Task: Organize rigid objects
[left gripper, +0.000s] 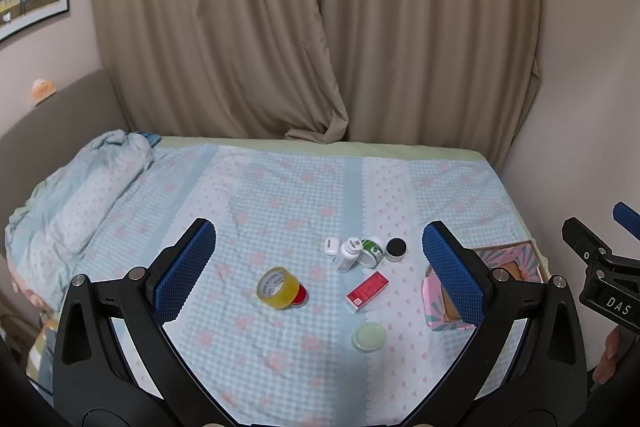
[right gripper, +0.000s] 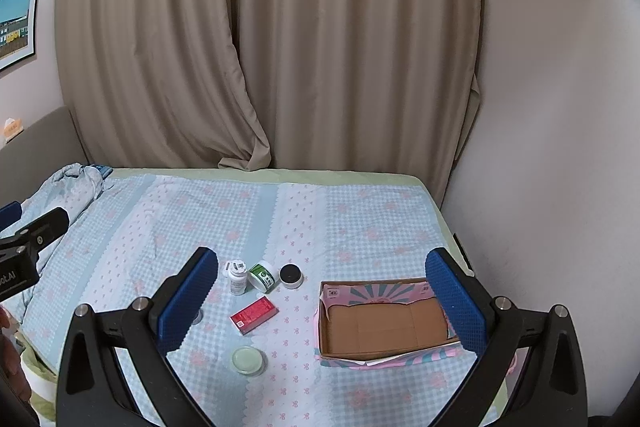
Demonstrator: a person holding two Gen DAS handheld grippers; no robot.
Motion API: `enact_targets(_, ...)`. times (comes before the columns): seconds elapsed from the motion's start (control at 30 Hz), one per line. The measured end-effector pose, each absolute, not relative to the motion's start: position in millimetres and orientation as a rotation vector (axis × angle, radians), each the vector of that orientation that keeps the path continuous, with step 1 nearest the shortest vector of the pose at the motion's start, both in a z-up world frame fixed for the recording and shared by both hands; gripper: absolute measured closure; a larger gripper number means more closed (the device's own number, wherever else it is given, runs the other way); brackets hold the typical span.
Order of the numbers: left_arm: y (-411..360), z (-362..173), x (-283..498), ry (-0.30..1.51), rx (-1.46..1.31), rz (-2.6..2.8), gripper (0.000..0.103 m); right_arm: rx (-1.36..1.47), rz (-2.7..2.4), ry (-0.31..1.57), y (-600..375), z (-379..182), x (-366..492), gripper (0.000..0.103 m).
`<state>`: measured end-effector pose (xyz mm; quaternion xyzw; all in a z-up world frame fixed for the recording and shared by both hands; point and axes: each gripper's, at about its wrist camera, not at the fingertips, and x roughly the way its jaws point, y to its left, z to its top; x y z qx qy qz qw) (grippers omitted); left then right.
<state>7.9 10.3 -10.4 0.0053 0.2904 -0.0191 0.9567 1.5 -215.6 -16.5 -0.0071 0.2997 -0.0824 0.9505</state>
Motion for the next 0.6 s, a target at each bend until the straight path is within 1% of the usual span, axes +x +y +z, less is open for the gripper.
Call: enact_targets(0.6,4,-3,14,0.594,0.004,-0.036,0.001,-0.013,-0.158,0.606,-217,-10,3,0.0)
